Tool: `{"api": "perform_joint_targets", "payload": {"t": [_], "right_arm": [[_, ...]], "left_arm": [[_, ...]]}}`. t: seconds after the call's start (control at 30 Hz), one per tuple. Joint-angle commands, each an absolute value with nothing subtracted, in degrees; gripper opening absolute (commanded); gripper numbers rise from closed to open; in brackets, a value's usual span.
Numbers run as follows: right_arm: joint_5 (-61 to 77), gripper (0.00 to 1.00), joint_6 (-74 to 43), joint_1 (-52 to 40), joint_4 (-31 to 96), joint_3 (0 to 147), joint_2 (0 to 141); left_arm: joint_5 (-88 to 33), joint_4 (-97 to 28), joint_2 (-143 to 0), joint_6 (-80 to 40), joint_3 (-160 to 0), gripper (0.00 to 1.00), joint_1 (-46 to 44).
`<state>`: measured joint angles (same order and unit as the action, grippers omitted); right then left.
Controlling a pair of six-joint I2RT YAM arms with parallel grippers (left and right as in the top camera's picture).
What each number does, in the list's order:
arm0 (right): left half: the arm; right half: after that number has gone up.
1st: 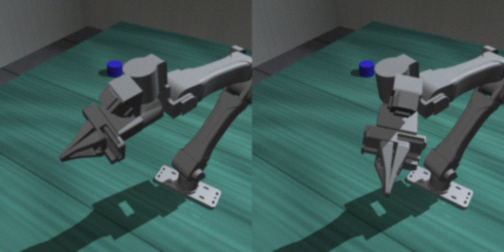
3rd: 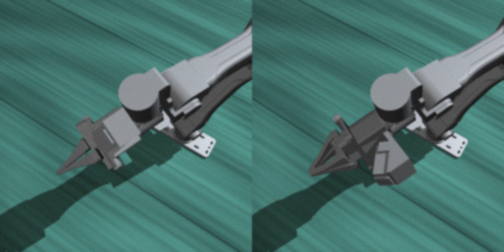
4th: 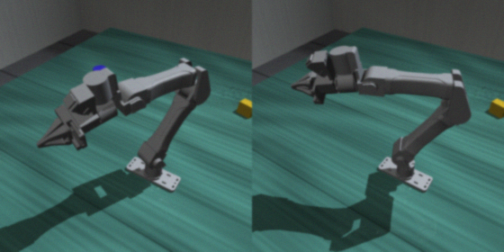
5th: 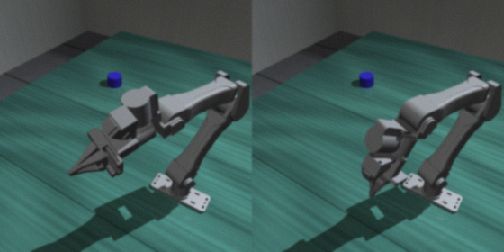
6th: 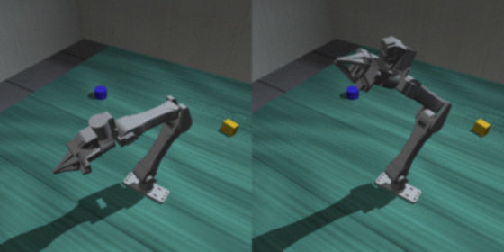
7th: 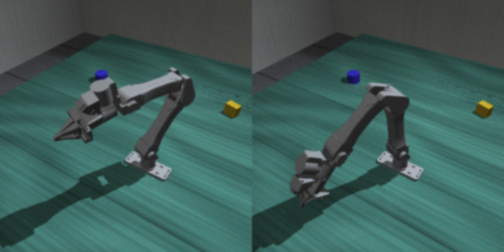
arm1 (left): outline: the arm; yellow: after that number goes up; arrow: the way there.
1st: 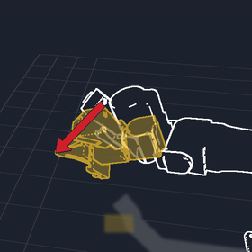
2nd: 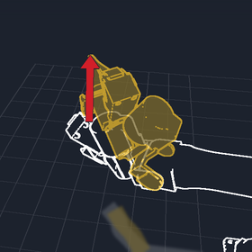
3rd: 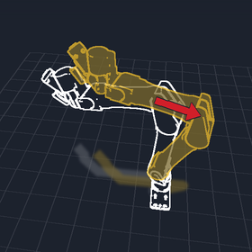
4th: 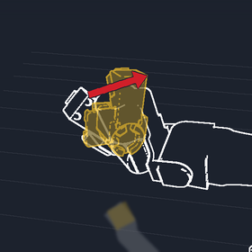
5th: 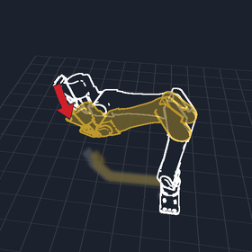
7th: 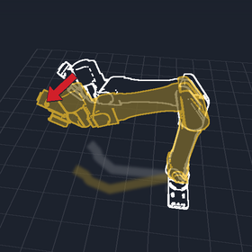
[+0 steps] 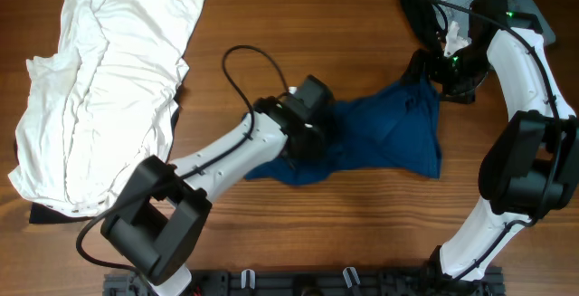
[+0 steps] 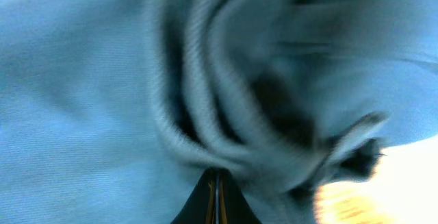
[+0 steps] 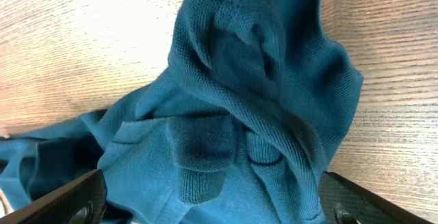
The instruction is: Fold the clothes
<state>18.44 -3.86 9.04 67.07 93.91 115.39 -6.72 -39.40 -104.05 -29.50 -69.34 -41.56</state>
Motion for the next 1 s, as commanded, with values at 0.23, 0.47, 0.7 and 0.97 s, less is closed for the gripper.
{"api": "perform_joint_targets", "payload": {"t": [0.23, 0.47, 0.7, 0.97], "right_arm": [[19.8, 1.0, 0.0, 8.8, 69.7, 94.1, 114.8], [12.5, 0.99, 7.9, 8.8, 65.1, 87.4, 114.9], [11.4, 1.0, 4.1, 9.7, 51.2, 77.9, 114.9], [18.5, 0.18, -5.1, 9.7, 44.2, 65.3, 114.9]], "left_arm": [[-7.8, -36.8, -102.0, -25.3, -72.1, 0.04, -44.6], [-5.3, -41.9, -91.1, -22.3, -79.6, 0.13, -33.2], [-2.1, -53.4, -90.8, -22.3, -79.6, 0.14, -19.4], [0.0, -53.3, -90.8, -22.3, -79.6, 0.19, -16.8]]}}
